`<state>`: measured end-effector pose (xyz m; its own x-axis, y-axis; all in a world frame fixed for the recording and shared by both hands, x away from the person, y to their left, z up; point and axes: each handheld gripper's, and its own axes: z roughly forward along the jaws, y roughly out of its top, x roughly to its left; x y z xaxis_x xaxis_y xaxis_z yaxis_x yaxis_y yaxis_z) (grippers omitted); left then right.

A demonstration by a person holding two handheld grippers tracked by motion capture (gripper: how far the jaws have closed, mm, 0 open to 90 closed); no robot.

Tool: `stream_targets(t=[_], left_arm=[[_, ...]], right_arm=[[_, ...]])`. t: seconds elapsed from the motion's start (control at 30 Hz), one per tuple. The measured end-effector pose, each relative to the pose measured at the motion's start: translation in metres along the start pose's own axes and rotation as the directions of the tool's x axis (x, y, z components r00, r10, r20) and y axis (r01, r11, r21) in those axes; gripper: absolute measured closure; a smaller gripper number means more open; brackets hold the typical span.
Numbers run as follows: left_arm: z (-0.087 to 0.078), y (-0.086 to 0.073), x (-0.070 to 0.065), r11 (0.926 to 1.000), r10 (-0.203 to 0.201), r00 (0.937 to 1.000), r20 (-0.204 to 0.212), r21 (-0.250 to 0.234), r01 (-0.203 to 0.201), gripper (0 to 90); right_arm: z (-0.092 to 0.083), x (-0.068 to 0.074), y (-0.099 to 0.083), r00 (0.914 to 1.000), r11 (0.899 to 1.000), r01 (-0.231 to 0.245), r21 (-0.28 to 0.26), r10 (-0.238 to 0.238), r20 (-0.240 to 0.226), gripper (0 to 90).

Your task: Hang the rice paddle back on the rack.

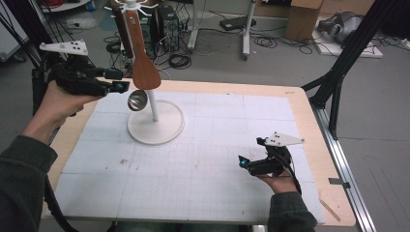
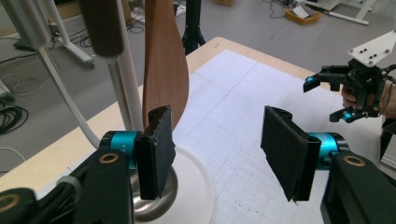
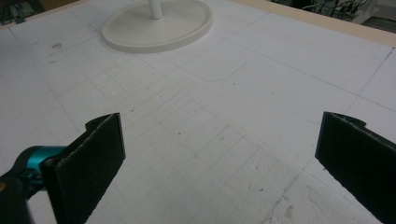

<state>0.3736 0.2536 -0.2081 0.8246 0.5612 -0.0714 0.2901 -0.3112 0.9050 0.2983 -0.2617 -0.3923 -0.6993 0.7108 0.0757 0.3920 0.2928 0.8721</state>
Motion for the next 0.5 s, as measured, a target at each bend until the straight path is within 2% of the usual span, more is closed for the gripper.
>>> stream_targets(t=[0.2,0.27,0.5], left_arm=[[0.001,-0.017,-0.004,0.9999,-0.011,0.9998,-0.014,0.003,0.011,34.9],[0.003,-0.024,-0.006,0.9998,-0.015,0.9995,-0.026,0.014,0.015,29.2],[0.008,-0.045,-0.012,0.9992,-0.035,0.9992,-0.02,0.018,0.036,23.7]], right_arm=[[0.0,0.001,0.0,1.0,1.0,0.001,0.0,-0.001,0.0,0.4],[0.0,0.001,0.0,1.0,1.0,-0.004,0.0,0.004,-0.004,0.4],[-0.001,0.002,0.0,1.0,1.0,-0.002,-0.006,0.002,-0.003,0.4]])
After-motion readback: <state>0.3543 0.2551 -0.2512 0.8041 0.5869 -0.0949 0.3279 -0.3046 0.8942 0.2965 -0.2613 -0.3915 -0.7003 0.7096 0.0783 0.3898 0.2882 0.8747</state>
